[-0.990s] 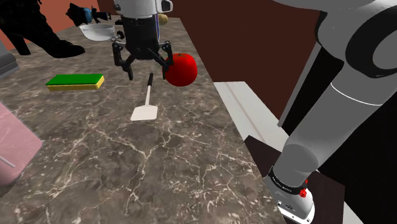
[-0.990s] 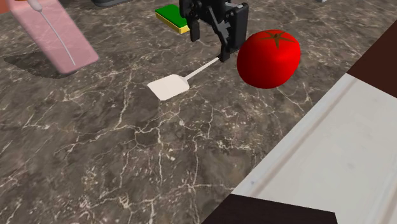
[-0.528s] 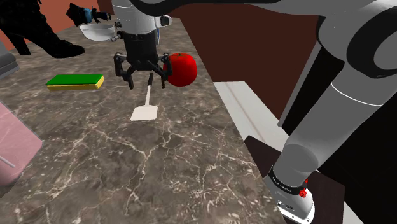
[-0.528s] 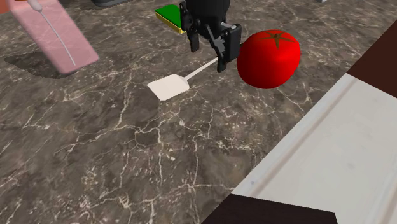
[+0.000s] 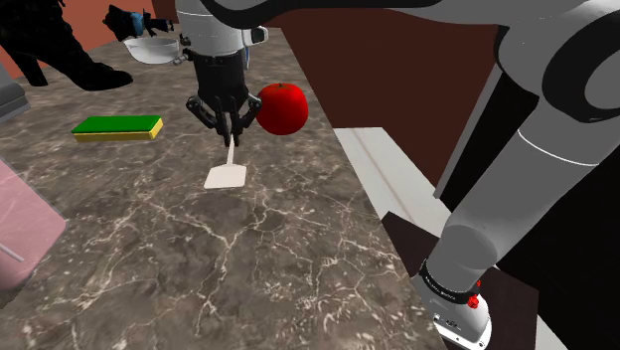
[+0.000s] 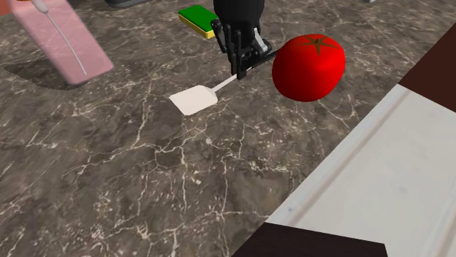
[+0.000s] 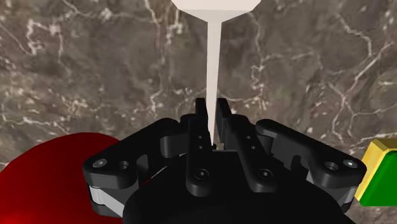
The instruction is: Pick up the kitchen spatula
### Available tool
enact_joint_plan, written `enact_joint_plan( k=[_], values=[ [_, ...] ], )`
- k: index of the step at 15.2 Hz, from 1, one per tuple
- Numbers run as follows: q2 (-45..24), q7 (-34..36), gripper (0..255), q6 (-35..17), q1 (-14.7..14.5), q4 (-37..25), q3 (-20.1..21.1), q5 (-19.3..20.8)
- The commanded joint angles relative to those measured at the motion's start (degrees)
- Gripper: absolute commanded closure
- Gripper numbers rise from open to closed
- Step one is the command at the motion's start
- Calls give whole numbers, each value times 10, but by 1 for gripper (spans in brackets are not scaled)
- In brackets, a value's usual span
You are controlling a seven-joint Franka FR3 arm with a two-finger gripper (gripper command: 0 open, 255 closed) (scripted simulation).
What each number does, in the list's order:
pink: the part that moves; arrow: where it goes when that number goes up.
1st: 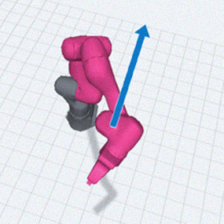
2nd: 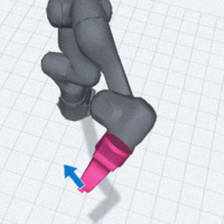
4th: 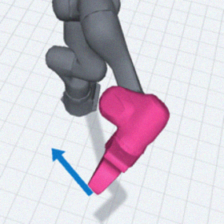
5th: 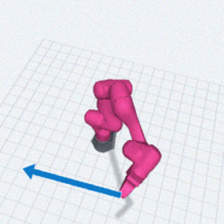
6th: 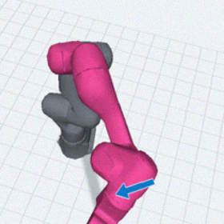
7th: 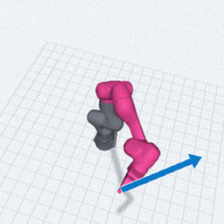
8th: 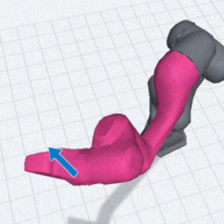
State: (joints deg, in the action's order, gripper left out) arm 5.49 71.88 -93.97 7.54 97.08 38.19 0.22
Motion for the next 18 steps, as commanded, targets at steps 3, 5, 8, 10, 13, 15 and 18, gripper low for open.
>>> enact_joint_plan(
  k=[3,5,8,10,13,15,18],
  values=[
    [0,0,255,-1,0,0,0,0],
    [-5,2,255,16,0,-19,1,3],
    [-13,4,255,40,-1,-50,3,8],
    [-19,7,255,57,-2,-72,5,12],
    [-31,11,255,83,-3,-107,8,19],
    [-40,14,255,101,-5,-131,11,25],
    [-55,20,255,129,-9,-171,16,35]
  ],
)
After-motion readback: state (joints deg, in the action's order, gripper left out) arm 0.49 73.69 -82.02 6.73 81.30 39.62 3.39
